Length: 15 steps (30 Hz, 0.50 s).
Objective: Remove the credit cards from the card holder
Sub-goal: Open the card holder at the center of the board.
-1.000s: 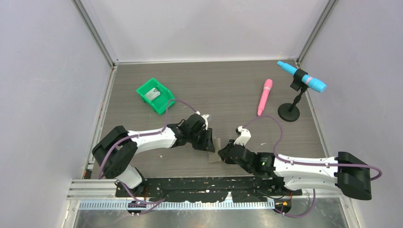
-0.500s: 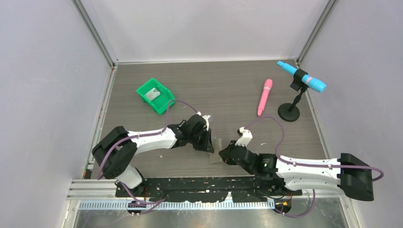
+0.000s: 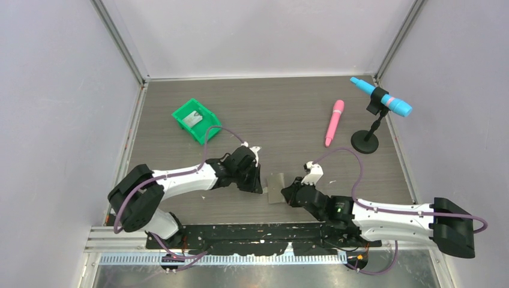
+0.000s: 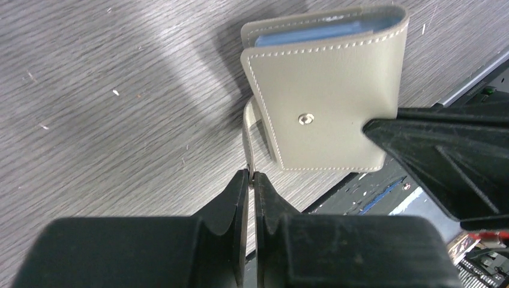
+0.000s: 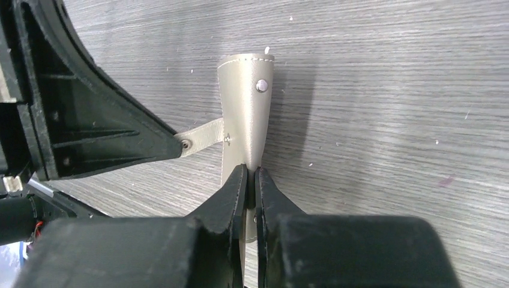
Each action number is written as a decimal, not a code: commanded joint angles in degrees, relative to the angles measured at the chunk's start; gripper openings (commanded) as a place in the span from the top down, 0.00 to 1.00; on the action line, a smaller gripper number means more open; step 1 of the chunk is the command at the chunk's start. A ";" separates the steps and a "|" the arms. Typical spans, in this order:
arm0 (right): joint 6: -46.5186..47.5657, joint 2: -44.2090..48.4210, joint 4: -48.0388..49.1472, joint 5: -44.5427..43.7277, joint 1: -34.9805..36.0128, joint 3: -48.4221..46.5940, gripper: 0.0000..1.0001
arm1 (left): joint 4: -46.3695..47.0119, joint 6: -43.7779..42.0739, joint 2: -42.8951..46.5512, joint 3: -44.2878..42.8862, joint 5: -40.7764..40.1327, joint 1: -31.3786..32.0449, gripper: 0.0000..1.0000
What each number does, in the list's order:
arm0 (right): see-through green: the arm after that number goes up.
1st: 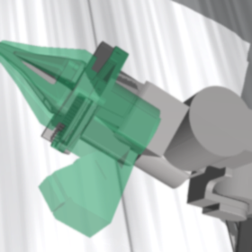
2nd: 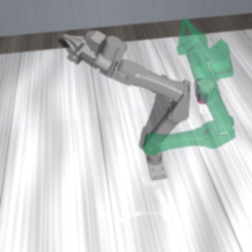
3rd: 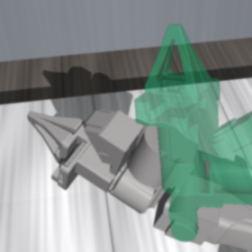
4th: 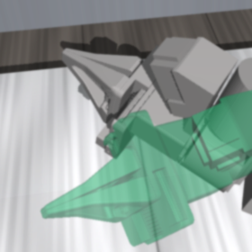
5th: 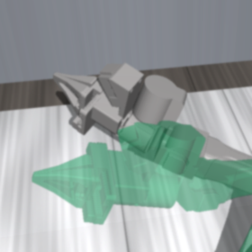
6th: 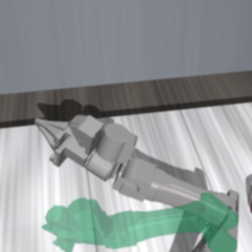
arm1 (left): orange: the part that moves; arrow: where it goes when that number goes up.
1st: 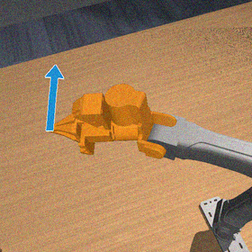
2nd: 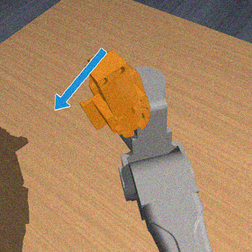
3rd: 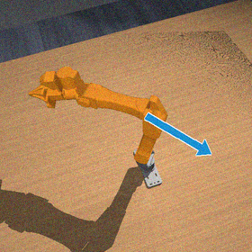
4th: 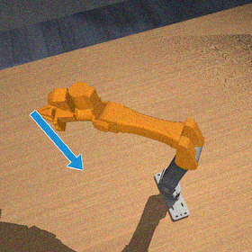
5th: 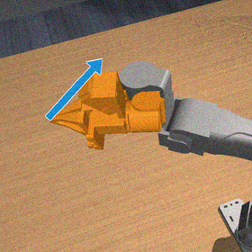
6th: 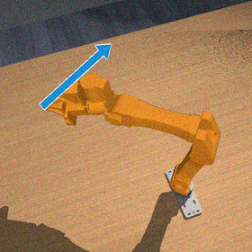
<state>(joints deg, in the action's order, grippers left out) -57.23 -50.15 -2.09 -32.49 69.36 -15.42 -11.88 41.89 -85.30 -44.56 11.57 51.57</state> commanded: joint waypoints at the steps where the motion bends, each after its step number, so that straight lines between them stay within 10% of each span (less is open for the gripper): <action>1: 3.77 -0.16 -0.04 -3.52 -2.32 -0.48 0.82 | 2.32 -0.06 3.78 2.45 1.07 -0.16 1.00; 15: 12.30 -3.52 -11.89 3.12 -2.86 -13.21 0.33 | 8.92 2.11 8.62 5.36 5.11 -0.16 1.00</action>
<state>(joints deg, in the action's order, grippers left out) -48.29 -51.48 -12.53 -30.83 65.63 -25.69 -6.46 43.35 -79.81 -39.07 15.29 51.57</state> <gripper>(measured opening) 0.642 0.057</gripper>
